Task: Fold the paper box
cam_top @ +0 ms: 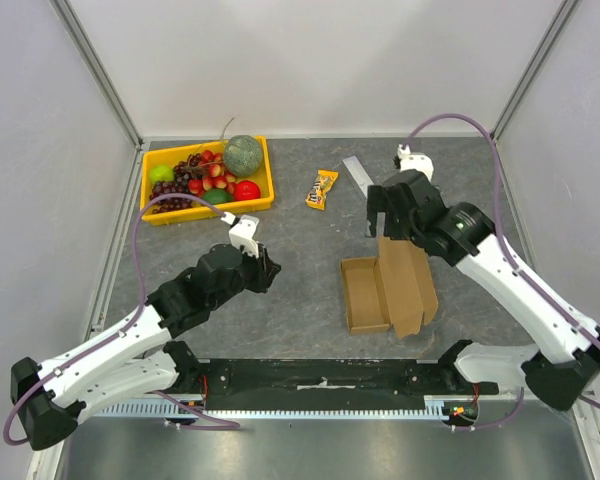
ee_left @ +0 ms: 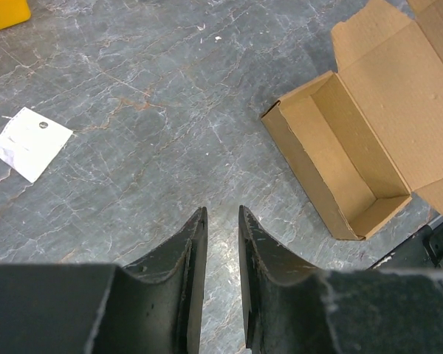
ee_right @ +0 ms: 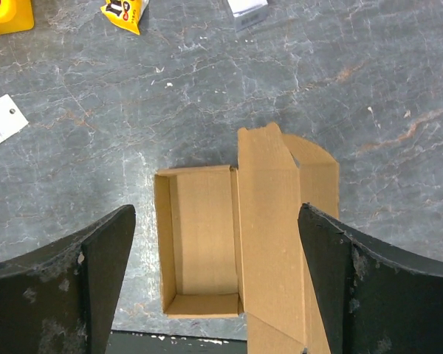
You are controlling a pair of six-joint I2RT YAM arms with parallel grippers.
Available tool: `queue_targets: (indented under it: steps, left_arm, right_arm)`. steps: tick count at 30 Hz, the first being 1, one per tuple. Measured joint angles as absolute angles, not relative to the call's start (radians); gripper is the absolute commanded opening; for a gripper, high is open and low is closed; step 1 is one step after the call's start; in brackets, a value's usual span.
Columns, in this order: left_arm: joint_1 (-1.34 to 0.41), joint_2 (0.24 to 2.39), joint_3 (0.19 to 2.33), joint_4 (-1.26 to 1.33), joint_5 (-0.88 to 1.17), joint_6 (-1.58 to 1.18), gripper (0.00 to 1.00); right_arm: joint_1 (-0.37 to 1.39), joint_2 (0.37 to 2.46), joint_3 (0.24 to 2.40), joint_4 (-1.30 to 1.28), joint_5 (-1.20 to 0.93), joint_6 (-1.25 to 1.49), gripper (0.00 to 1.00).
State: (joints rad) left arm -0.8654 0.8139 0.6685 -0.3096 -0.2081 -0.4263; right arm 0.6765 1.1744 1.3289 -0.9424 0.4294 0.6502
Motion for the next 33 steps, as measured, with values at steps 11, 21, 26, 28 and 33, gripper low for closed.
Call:
queue_targets:
  steps: [11,21,26,28,33]
  left_arm:
    - [-0.852,0.835,0.691,-0.315,-0.197,-0.428,0.33]
    - [-0.468,0.950,0.695,-0.370,-0.157,-0.505,0.91]
    - [-0.407,1.127,0.726,-0.365,-0.155,-0.508,0.95]
    - [-0.387,1.188,0.736,-0.356,-0.155,-0.508,0.96]
    - [-0.364,1.346,0.795,-0.327,-0.156,-0.509,0.98]
  right_arm:
    - [0.677,0.995,1.140,-0.796,0.390,0.588,0.98]
    - [0.677,1.106,1.210,-0.774,0.324,0.548,0.95]
    - [0.677,1.052,1.169,-0.777,0.287,0.548,0.94]
    - [0.677,1.032,1.159,-0.783,0.284,0.548,0.95]
    - [0.677,1.002,1.131,-0.791,0.280,0.537,0.95]
